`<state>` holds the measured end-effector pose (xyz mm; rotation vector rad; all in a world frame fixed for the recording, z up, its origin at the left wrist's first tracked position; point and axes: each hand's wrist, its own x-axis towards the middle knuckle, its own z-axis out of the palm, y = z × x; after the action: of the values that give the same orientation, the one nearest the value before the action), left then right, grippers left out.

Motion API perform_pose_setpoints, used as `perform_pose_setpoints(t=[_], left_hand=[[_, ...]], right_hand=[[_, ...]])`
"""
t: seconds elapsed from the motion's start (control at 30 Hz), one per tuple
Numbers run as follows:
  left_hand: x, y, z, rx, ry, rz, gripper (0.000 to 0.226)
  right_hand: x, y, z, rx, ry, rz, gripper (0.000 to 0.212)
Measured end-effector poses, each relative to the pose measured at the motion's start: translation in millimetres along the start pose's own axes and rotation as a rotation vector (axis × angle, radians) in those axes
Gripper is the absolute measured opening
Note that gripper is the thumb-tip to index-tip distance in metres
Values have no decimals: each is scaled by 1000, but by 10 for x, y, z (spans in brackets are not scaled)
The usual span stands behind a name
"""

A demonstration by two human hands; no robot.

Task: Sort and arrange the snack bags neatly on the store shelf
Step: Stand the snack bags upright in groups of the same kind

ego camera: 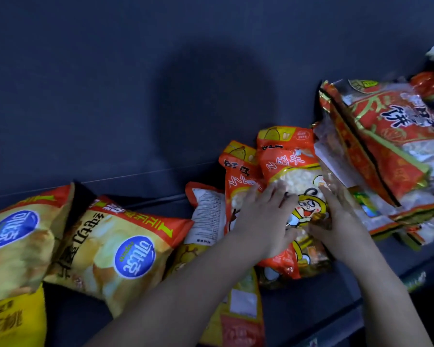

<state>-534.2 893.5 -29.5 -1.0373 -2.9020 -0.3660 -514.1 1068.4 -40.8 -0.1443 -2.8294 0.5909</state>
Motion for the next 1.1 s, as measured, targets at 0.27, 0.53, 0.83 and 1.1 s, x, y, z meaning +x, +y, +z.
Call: perform_pose_setpoints(t=[0.27,0.53,0.83,1.1], left_hand=[[-827,-350,-394,9,129,-79,63],[-2603,-1011,-992,189,311,-399,46],[-4460,-1065,-678,50,192,-832,78],[-4739,-885,-279,-227,92,-779,72]], right_hand=[[-289,-1041,17,78,97,-246,59],[-970,-2486,399,324,-161,-546,45],[-2036,-3171,816,204,-416,-519,68],[-2679,-3213,1168,184,-682,-461,118]])
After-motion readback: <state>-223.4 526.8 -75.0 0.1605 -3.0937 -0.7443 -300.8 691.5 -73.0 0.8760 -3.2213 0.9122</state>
